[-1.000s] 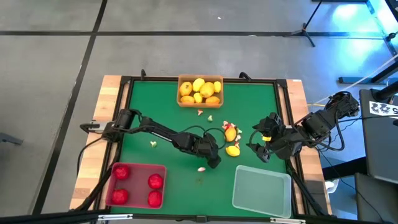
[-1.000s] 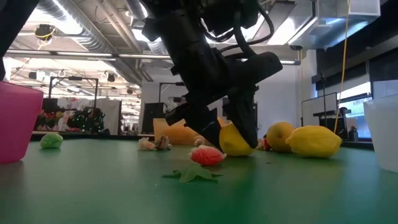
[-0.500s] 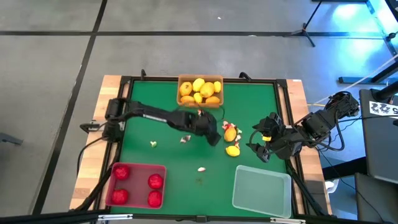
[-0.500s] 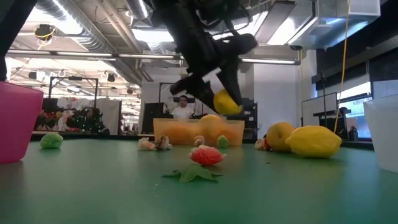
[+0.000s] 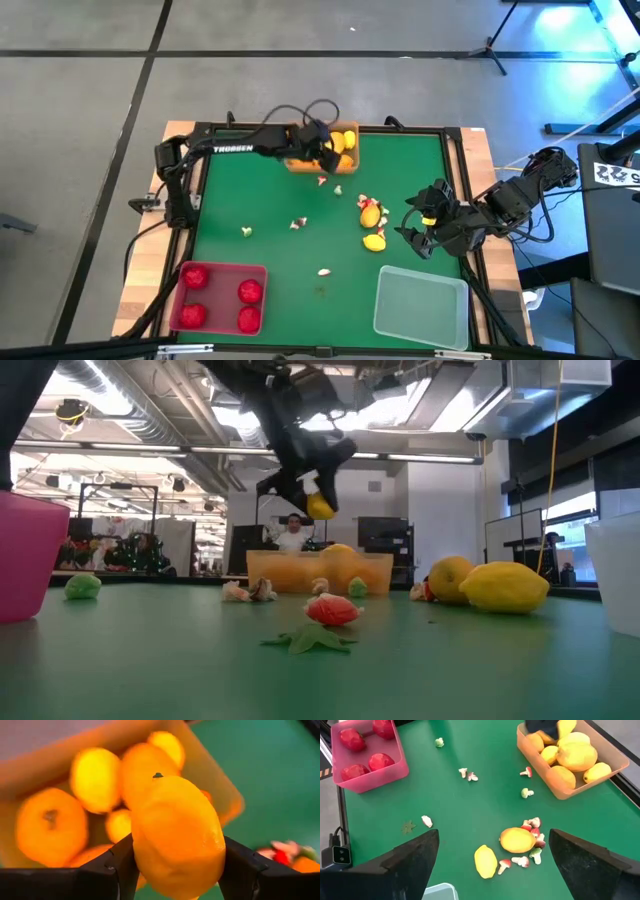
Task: Sort produce into baskets
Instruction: Put the lemon into the orange bin, then put the mango into the orange bin
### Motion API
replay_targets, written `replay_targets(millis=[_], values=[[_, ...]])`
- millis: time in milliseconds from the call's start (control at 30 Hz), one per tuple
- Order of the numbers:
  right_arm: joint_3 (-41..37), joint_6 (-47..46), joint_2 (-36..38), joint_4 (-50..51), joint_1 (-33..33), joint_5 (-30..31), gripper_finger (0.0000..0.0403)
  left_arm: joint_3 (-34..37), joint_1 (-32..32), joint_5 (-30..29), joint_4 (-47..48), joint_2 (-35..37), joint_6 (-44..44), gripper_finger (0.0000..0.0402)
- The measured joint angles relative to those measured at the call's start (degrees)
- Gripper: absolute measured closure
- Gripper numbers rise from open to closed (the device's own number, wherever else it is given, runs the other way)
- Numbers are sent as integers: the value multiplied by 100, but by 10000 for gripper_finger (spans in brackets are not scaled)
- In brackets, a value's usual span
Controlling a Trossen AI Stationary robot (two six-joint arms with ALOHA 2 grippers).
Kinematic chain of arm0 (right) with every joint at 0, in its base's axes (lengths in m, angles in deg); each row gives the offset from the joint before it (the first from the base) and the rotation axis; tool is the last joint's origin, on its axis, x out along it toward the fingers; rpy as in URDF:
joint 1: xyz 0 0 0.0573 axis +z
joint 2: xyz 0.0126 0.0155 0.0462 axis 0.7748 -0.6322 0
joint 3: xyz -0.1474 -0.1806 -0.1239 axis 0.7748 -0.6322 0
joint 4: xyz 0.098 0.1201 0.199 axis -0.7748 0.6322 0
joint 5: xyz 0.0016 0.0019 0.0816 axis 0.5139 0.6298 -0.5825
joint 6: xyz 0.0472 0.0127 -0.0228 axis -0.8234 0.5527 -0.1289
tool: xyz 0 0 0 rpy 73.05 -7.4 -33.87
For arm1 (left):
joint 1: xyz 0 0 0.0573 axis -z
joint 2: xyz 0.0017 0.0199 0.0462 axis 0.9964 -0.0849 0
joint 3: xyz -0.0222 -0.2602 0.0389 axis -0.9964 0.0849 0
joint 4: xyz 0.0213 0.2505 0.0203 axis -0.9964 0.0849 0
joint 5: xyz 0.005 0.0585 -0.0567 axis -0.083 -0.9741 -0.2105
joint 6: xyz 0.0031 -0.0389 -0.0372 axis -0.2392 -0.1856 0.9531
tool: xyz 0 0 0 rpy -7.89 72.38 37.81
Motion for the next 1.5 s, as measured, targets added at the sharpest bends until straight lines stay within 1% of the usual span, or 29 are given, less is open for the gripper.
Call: replay_targets(millis=[200, 367, 500, 633, 733, 967, 1067, 1233, 1333, 1500], values=[[0, -24, 0, -3, 0, 104, 29, 2, -329, 140, 173, -22, -388, 194], [0, -35, 0, -4, 0, 247, 29, 1, -390, 201, 194, -22, -479, 194], [0, -37, 0, -35, 0, 249, 29, 2, -390, 216, 195, -22, -497, 194], [0, -37, 0, -47, 0, 249, 29, 2, -411, 261, 193, -22, -735, 192], [0, -37, 0, -48, 0, 249, 29, 0, -446, 282, 193, -22, -785, 172], [0, -152, 0, -46, 0, 249, 29, 1, -517, 301, 259, -22, -751, 87], [0, -206, 0, -55, 0, 249, 29, 1, -510, 323, 259, -22, -717, 67], [0, -212, -29, -157, 0, 249, 29, 2, -254, 561, 174, -22, -881, 60], [0, -212, -73, -147, 1, 251, 29, 0, 78, 803, 91, -22, -991, 60], [0, -212, -136, -158, 0, 249, 29, 2, 762, 839, -320, -24, -1141, 60]])
